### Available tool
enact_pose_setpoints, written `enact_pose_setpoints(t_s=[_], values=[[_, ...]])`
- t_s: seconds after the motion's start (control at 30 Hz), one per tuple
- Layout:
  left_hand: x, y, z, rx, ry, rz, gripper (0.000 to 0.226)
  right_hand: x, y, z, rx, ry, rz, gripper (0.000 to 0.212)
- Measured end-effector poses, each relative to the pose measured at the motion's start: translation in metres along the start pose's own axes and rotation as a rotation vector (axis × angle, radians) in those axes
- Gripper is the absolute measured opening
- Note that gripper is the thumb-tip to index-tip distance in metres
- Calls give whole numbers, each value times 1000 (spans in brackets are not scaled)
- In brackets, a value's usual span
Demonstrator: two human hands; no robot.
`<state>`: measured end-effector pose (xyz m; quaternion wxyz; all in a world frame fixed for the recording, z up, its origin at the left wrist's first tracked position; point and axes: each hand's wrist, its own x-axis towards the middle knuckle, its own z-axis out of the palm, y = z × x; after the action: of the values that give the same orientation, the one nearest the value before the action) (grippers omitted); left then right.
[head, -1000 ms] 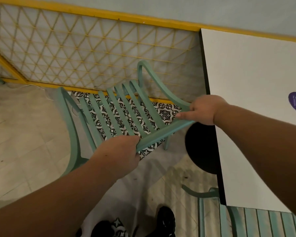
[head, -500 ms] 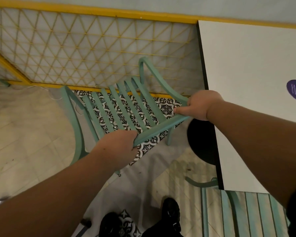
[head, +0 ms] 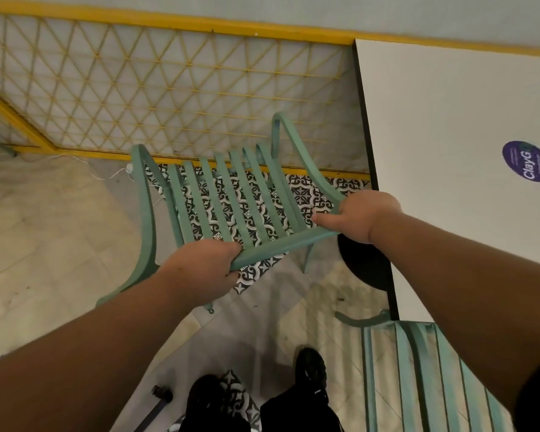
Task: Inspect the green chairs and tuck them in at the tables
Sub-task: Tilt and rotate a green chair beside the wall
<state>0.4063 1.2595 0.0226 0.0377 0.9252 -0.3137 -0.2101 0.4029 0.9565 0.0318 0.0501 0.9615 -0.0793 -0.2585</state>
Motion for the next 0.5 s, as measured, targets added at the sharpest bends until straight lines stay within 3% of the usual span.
enact_pose_setpoints(t_s=[0.5], values=[[3, -36, -6, 64, -52, 103, 2, -20, -19, 10, 66, -1, 69, 103]])
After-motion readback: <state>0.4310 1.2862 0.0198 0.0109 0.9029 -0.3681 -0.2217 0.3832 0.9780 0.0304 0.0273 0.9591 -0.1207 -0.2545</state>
